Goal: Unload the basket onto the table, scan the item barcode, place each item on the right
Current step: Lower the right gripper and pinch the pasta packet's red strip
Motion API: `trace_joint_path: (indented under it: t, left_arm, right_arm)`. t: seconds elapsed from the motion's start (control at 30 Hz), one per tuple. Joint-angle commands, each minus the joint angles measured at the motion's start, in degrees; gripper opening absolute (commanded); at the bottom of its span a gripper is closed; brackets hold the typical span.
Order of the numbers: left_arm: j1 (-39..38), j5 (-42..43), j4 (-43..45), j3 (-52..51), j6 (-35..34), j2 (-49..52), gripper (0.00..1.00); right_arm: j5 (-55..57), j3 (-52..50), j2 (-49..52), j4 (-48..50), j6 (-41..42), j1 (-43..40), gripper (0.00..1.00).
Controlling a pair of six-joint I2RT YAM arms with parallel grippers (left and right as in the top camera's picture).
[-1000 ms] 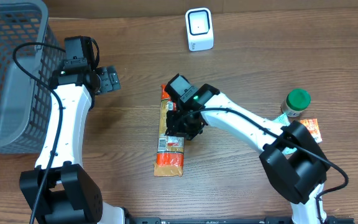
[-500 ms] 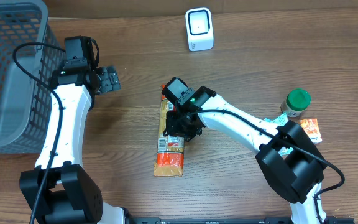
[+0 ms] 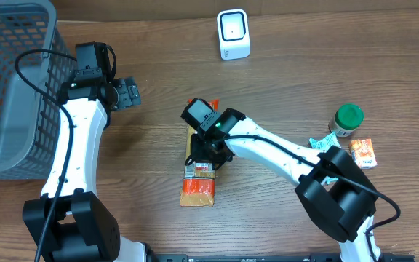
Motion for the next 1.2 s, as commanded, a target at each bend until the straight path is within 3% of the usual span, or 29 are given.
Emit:
trace_joint_path:
  t: [0.0,1.17]
  left_arm:
    - [-0.1,-0.3,0.0,0.9,-0.2,0.1,1.00]
    - [-0.1,-0.3,0.0,0.9,-0.2,0.1,1.00]
  right_arm:
    - [4.0,0.0,0.5,0.5,1.6,0.3,0.28]
    - [8.3,0.0,0.7,0.4,3.3,3.2,0.32]
